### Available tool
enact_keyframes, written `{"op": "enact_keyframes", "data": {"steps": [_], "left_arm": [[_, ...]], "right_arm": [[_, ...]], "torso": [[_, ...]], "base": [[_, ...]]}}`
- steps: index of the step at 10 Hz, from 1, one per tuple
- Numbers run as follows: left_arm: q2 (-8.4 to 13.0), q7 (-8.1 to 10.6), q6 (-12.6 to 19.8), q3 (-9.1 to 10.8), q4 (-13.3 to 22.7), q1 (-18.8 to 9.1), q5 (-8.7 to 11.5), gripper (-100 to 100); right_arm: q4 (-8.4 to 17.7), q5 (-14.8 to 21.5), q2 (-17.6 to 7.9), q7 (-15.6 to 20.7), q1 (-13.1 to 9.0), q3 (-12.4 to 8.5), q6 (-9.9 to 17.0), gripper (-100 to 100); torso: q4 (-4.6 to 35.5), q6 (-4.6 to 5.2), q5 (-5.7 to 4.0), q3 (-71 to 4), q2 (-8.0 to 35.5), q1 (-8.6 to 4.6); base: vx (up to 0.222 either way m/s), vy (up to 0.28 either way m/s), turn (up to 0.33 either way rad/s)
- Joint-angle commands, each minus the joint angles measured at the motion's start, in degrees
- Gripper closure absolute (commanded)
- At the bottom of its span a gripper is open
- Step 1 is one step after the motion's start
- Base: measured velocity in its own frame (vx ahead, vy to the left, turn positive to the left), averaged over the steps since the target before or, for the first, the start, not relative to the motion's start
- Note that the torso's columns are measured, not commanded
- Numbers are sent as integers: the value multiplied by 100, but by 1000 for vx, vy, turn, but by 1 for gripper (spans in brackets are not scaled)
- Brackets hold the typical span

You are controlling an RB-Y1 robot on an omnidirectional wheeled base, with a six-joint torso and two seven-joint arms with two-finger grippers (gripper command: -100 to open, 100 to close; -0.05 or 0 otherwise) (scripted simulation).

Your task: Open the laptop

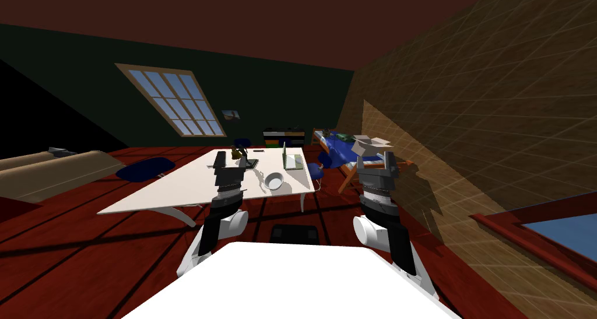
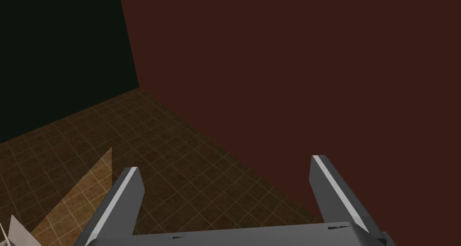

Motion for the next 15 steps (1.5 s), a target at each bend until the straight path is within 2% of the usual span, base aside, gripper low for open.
{"op": "enact_keyframes", "data": {"steps": [1,9,10,12,15], "left_arm": [[0,0,0,0,0,0,0,0],[0,0,-1,0,-2,0,0,0],[165,34,57,85,27,-37,18,-100],[383,112,192,284,88,-122,59,-100],[620,301,517,760,226,-324,160,-100]], "right_arm": [[0,0,0,0,0,0,0,0],[-2,0,0,0,0,0,-1,0],[-2,0,0,0,0,0,-1,0],[1,0,0,0,0,0,0,0],[1,0,0,0,0,0,0,0]], "torso": [[235,0,0,-467,232,0],[3537,0,0,-7073,3539,0],[3960,0,0,-7919,3962,0],[4206,0,0,-8424,4210,-1],[4228,0,0,-8456,4229,-1]], "base": [[0,0,0],[0,0,0],[2,-4,-55],[-10,-11,-89],[-13,-16,-141]]}}
